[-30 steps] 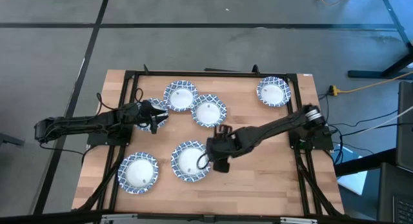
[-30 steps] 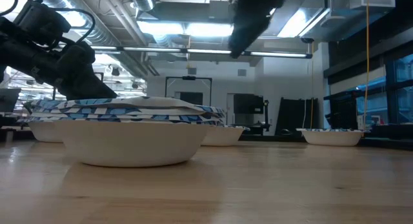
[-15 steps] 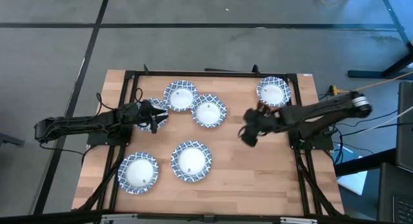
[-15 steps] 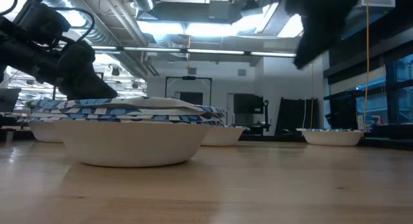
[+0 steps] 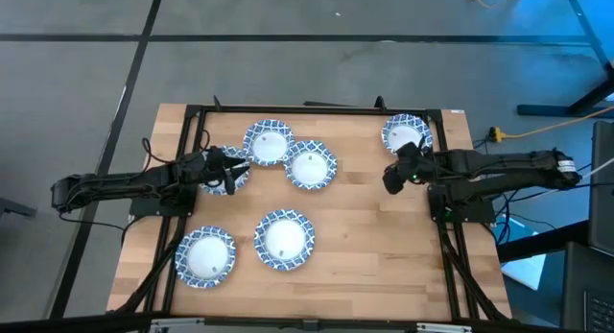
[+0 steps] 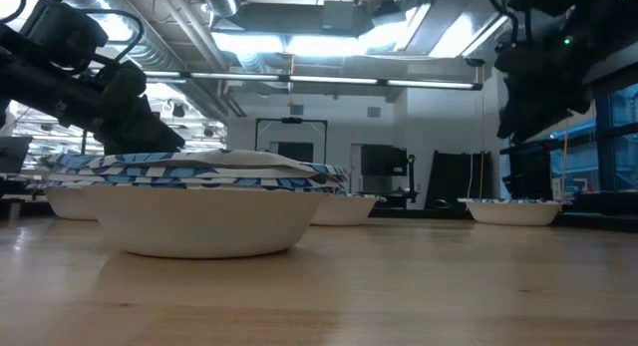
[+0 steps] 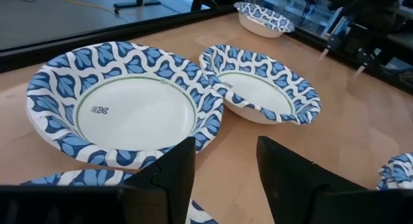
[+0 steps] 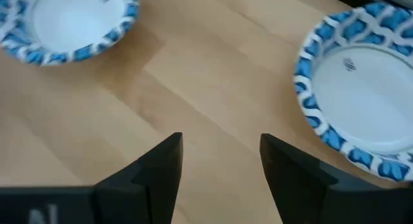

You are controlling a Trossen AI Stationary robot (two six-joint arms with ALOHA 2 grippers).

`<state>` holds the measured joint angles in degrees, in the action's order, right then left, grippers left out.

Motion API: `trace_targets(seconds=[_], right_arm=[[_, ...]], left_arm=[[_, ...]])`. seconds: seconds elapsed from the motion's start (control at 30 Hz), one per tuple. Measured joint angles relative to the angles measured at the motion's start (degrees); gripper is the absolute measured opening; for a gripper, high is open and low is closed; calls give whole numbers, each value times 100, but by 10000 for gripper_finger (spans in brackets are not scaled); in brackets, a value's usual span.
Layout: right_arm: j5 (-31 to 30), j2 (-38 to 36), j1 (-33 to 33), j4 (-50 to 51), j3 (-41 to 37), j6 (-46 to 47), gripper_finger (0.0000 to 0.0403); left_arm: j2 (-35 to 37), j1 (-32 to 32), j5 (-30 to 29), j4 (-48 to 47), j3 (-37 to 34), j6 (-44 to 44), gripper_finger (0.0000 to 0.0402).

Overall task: Nest bowls inside each other
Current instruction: Stack the blue patterned bowl on the stacked blue patterned bowls

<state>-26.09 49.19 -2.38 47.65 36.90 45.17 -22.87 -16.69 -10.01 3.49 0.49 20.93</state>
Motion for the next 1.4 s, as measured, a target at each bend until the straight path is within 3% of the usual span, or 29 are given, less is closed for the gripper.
trace_targets(seconds=[0.27, 0.47, 0.67, 0.83, 1.1, 1.4], right_arm=[[-108, 23, -989, -452, -268, 282, 208], [470, 246, -1981, -879, -501, 460, 208], [696, 619, -2610, -1403, -546, -235, 208], [1287, 1112, -2910, -1726, -544, -717, 208], [1318, 1850, -3072, -1849, -546, -1277, 208], [1158, 1989, -3101, -1928, -460, -1865, 208]], left_arm=[[0, 0, -10, 2, -1, -1, 160], [0, 0, -145, 0, 0, 0, 160], [0, 0, -152, 0, 0, 4, 160], [0, 0, -152, 1, 0, 9, 160], [0, 0, -152, 0, 0, 11, 160], [0, 0, -154, 0, 0, 11, 160]])
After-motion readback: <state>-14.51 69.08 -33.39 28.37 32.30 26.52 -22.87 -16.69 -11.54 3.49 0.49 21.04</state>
